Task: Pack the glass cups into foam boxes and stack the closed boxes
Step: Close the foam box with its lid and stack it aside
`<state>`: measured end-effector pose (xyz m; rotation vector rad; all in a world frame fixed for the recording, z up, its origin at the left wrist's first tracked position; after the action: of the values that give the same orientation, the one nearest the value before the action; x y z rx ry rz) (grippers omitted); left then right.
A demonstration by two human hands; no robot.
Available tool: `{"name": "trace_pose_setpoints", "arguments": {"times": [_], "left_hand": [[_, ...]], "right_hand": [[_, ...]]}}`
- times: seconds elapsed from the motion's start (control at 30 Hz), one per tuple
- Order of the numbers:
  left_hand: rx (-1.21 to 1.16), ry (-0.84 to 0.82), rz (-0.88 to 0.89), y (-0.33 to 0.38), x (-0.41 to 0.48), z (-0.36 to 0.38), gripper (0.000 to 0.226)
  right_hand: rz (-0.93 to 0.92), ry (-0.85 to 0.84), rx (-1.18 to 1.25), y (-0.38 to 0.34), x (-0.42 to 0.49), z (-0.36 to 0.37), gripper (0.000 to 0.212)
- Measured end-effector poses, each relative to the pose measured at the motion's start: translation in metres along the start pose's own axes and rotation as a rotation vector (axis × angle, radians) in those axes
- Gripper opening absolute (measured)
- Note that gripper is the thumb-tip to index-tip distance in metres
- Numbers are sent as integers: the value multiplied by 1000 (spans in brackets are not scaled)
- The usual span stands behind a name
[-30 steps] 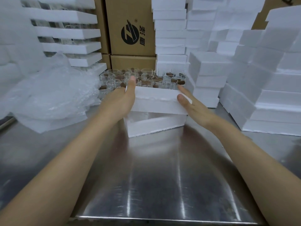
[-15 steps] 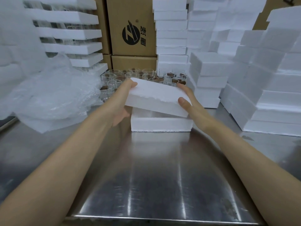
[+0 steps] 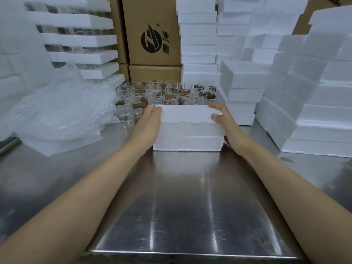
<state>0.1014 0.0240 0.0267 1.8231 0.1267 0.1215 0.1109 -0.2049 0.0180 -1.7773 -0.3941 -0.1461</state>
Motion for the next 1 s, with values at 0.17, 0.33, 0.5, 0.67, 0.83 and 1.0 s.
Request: {"name": "trace_pose_setpoints", "arguments": {"times": [0.17,0.33,0.5,0.67,0.83,1.0], "left_hand": [[34,20,46,0,5,-2,20],[-22,20,19,2,3,-2,21],[-109,-5,-16,-7,11,-1,19],[-144,-43,-47,-11,17,2,18],[-148,-95,-95,-15,21,3,25],[-174,-194,-144,-17,22,6,59]], "right_hand": [[69,-107,21,-3,-2,1,47],[115,-235,37,-8,-9,3,65],[126,-285,11,-9,-13,5,96],[114,-317,-75,-9,-14,1,106],[107,-264,-151,-14,-14,-3,97],[163,-314,-84,-16,-17,-1,97]]}}
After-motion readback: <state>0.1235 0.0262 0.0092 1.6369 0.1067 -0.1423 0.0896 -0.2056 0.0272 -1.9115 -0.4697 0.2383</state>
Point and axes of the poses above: each hand's wrist, its own x-axis towards the middle knuckle, its own z-axis out of the palm, y = z × x, the point moved 5 cm from there along x, towards the middle knuckle, and after that the axes turned 4 degrees about -z, right-handed, at the moved point
